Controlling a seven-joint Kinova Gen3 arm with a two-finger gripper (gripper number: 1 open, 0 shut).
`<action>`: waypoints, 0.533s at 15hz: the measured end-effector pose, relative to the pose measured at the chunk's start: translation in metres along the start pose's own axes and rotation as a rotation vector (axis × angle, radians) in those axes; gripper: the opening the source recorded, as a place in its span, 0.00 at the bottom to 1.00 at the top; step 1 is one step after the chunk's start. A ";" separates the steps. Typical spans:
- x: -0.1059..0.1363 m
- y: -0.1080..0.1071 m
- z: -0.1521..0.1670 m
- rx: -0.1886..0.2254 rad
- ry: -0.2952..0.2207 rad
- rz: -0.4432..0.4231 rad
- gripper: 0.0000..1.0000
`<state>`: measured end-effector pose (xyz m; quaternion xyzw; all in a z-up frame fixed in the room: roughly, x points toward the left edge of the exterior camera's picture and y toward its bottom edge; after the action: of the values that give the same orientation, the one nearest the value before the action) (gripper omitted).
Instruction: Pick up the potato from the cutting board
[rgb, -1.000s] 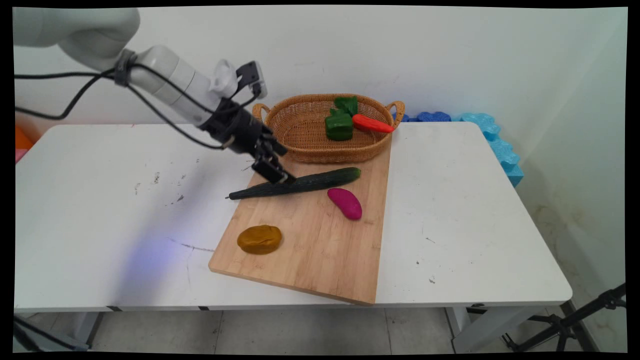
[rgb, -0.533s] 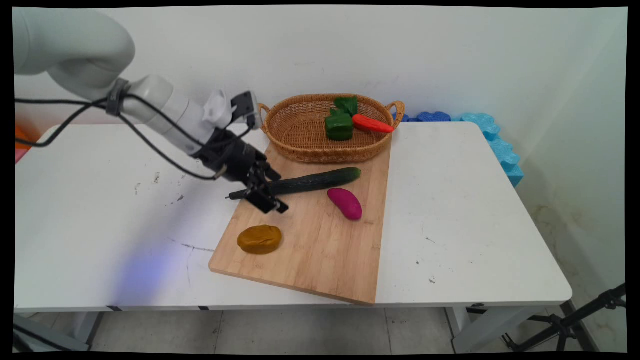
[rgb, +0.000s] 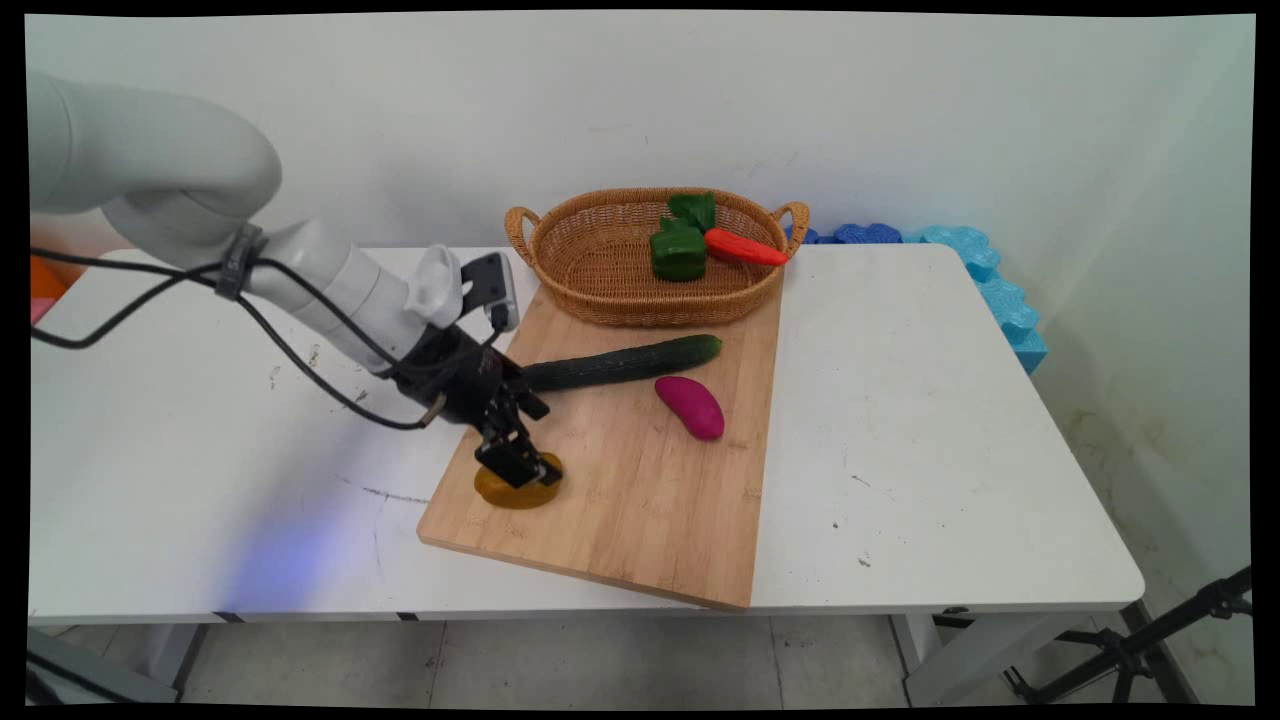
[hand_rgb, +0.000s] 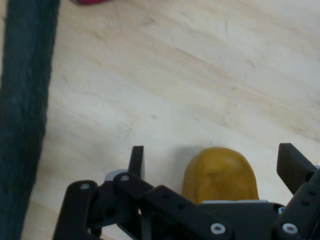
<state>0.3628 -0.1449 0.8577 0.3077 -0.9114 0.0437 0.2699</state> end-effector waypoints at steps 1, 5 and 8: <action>-0.003 0.002 0.003 -0.001 -0.006 0.001 1.00; -0.010 0.005 0.012 -0.001 -0.022 0.006 1.00; -0.015 0.008 0.018 0.000 -0.035 0.015 1.00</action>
<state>0.3599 -0.1344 0.8355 0.3016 -0.9182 0.0406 0.2537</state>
